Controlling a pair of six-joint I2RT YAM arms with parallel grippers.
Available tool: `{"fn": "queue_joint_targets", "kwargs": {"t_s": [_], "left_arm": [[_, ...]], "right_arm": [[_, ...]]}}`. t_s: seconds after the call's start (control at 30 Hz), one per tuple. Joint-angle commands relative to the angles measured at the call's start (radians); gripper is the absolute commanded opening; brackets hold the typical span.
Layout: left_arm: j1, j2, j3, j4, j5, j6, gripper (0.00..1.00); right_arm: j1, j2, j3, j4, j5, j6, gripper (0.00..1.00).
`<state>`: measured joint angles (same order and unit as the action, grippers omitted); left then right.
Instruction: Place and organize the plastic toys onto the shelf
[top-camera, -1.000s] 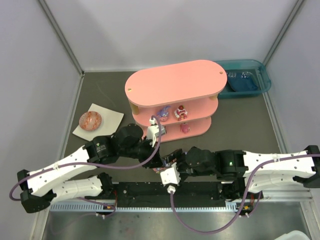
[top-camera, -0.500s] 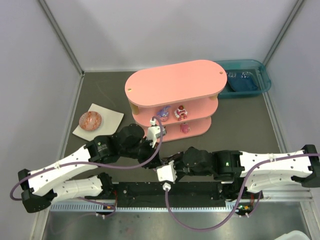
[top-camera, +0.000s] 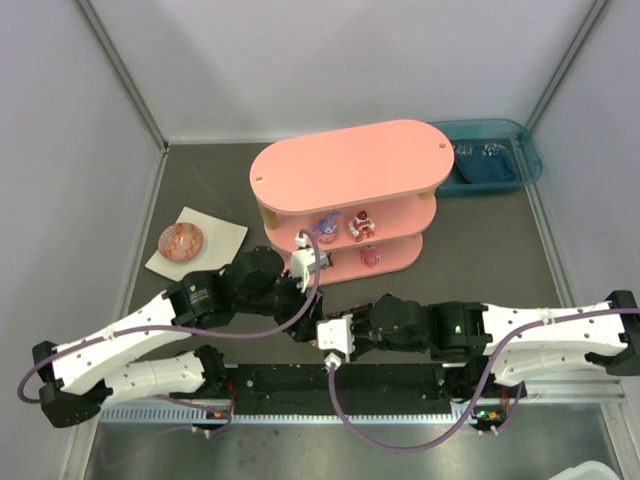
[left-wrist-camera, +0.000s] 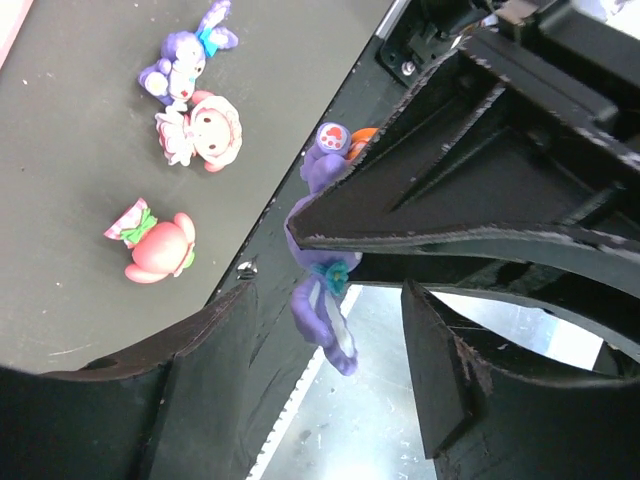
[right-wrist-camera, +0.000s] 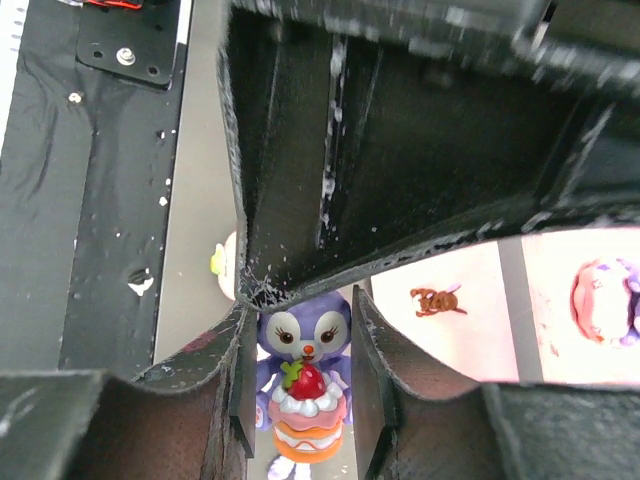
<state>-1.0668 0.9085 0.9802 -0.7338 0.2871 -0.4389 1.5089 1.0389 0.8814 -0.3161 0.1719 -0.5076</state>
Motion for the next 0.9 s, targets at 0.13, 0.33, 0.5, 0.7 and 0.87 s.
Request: {"fn": "queue_joint_targets", "kwargs": {"t_s": [0.13,0.33,0.5,0.7,0.87], "left_arm": [[-0.004,-0.075,0.089,0.051,-0.034,-0.014,0.84],[-0.004,-0.189,0.043,0.189,-0.082,-0.03,0.91],[-0.004,-0.189,-0.008,0.251,-0.066,-0.05,0.92],[-0.004,-0.154,-0.017,0.261,-0.059,-0.049,0.93],[-0.004,-0.169,-0.031,0.275,-0.084,-0.058,0.93]], "right_arm": [[-0.006,-0.126,-0.091,0.075,0.06,0.144,0.0],[-0.006,-0.339,-0.188,0.172,0.3,0.377,0.0],[-0.009,-0.442,-0.222,0.297,0.578,0.472,0.0],[-0.064,-0.525,-0.308,0.586,0.801,0.434,0.0],[-0.243,-0.547,-0.3,0.617,0.763,0.454,0.0]]}}
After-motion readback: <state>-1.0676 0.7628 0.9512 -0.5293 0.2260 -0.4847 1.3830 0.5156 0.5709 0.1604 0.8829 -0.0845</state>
